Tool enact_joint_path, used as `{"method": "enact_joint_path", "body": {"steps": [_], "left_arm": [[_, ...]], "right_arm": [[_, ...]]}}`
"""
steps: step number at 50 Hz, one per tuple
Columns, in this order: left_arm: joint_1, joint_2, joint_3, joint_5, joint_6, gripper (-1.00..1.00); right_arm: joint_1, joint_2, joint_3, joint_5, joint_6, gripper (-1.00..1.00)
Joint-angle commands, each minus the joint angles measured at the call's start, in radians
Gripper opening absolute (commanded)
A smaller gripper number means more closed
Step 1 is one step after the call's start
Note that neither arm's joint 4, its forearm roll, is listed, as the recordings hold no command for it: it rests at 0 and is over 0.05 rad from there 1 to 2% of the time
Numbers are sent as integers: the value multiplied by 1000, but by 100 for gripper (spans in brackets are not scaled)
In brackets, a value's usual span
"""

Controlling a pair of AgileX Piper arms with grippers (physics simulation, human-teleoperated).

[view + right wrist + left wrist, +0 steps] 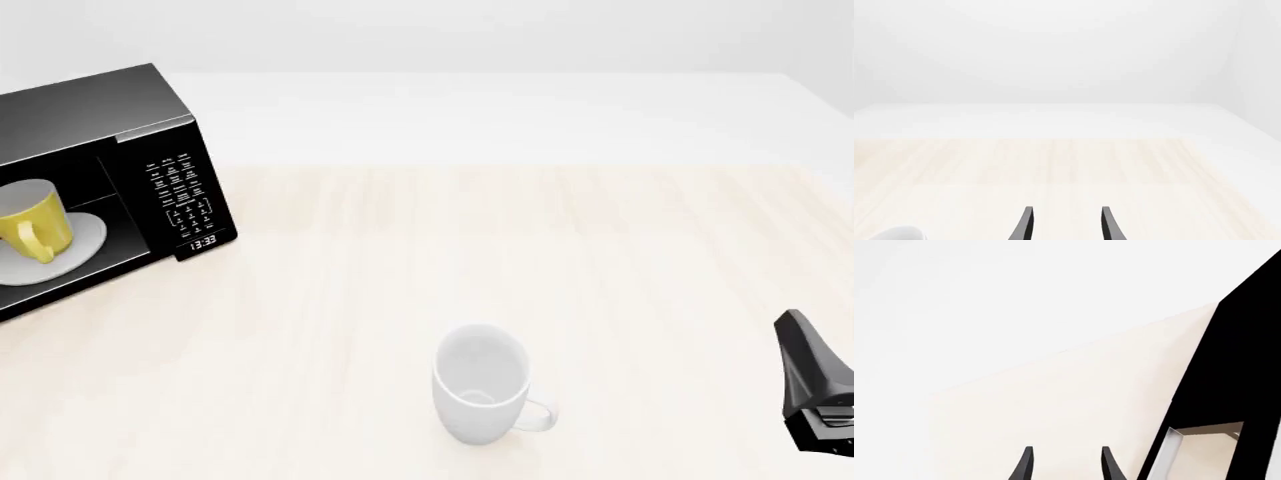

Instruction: Put the yellow and white mug in the microwave and close it.

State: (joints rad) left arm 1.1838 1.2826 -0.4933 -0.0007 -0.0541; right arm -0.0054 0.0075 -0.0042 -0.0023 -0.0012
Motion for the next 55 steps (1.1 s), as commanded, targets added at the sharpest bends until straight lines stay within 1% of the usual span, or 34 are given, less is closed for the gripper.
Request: {"method": "enact_joint_path", "body": {"steps": [1, 5, 7, 21, 35, 39, 47, 49, 51, 55], "left_arm": [[-50, 17, -1, -7, 1, 100], [-65, 30, 4, -16, 2, 100], [-89, 29, 6, -20, 6, 100], [-115, 33, 13, -25, 26, 100], [-158, 64, 8, -45, 21, 100], [-194, 79, 6, -57, 13, 100], [-209, 84, 8, -70, 16, 100], [-224, 80, 9, -75, 18, 100], [-256, 81, 6, -74, 0, 100], [-254, 80, 10, -78, 9, 100]], "right_arm": [[0, 0, 0, 0, 0, 100], [0, 0, 0, 0, 0, 100], [0, 0, 0, 0, 0, 100], [0, 0, 0, 0, 0, 100], [0, 0, 0, 0, 0, 100], [0, 0, 0, 0, 0, 100], [0, 0, 0, 0, 0, 100], [0, 0, 0, 0, 0, 100], [0, 0, 0, 0, 0, 100], [0, 0, 0, 0, 0, 100]]}}
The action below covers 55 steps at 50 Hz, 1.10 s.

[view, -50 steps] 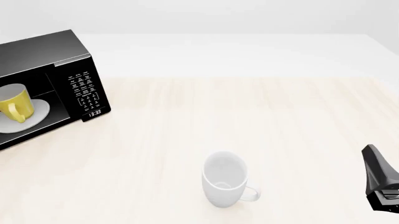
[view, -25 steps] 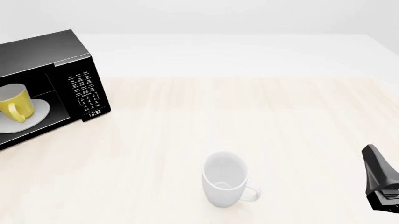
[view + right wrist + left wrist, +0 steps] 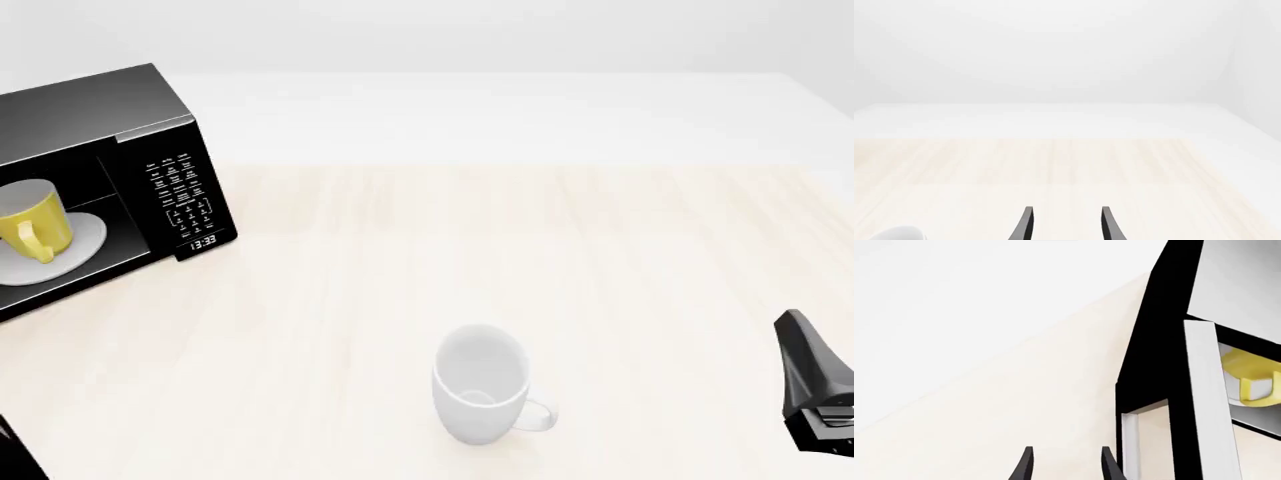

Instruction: Put the yellow and white mug in the microwave and close it.

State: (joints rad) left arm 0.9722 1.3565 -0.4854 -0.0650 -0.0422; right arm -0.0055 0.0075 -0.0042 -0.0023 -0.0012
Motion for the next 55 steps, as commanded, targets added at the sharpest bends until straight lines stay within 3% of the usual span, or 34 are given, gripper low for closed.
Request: {"method": "enact_joint_path", "body": {"steps": [1, 20, 21, 30, 55], "left_arm": [[-42, 6, 3, -16, -2, 100], [-101, -18, 1, -11, -4, 100], [-142, -35, -1, -14, -19, 100], [-175, -29, -2, -13, -30, 100], [-236, -12, -14, -43, -37, 100]], "right_arm": [[0, 0, 0, 0, 0, 100], [0, 0, 0, 0, 0, 100], [0, 0, 0, 0, 0, 100], [0, 0, 0, 0, 0, 100], [0, 0, 0, 0, 0, 100]]}}
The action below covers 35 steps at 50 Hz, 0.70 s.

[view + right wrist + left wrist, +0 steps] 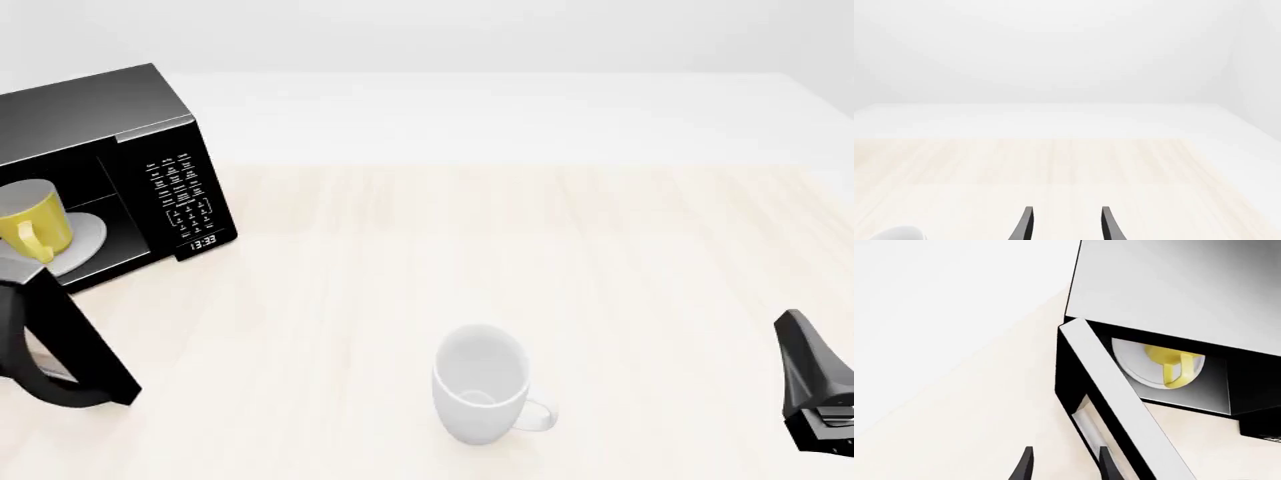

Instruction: Put the yellow and white mug in the microwave and close it.

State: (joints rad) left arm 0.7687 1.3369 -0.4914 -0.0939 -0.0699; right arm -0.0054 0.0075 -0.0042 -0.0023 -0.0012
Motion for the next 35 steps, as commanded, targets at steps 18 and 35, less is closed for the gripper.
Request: {"method": "enact_joint_path", "body": {"steps": [18, 35], "left_arm": [[-73, 41, -31, -48, -12, 100], [-121, 55, -59, -67, -18, 100]], "right_arm": [[0, 0, 0, 0, 0, 100], [0, 0, 0, 0, 0, 100]]}}
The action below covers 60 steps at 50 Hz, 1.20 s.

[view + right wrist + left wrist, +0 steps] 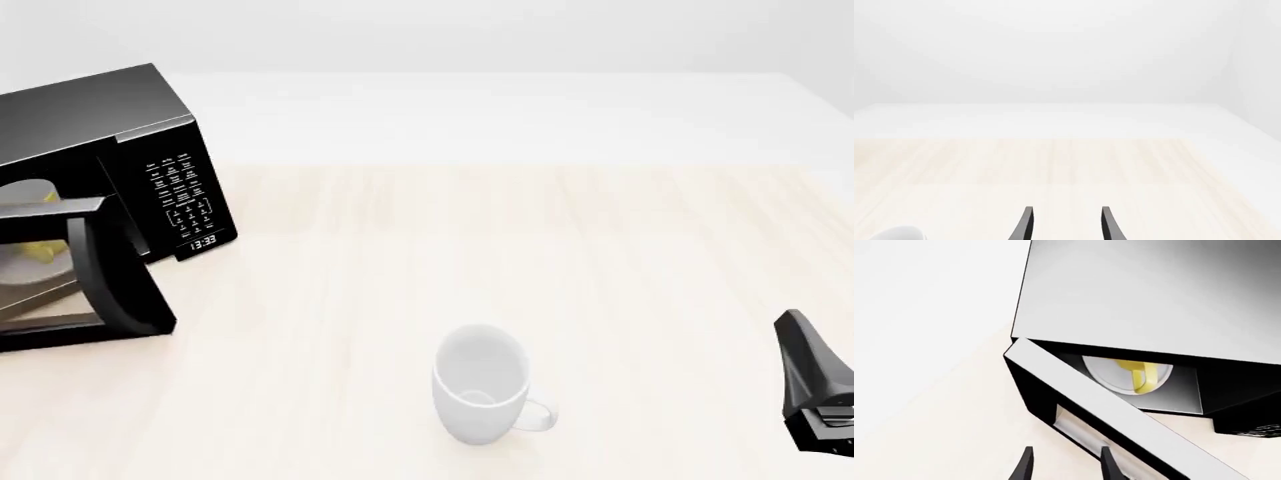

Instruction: Put the yellow and white mug in the microwave and close it.

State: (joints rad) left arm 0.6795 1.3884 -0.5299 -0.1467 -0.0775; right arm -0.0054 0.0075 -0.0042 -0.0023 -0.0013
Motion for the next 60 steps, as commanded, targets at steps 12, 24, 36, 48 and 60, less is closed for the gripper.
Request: {"method": "enact_joint_path", "body": {"steps": [12, 24, 36, 48, 60], "left_arm": [[-48, 14, -30, -48, -2, 100], [-54, 79, -58, -79, 0, 100], [-66, 125, -92, -92, 2, 100], [-73, 143, -114, -94, 9, 100], [-80, 150, -128, -92, 5, 100]], "right_arm": [[0, 0, 0, 0, 0, 100], [0, 0, 0, 0, 0, 100], [0, 0, 0, 0, 0, 100], [0, 0, 0, 0, 0, 100], [0, 0, 0, 0, 0, 100]]}}
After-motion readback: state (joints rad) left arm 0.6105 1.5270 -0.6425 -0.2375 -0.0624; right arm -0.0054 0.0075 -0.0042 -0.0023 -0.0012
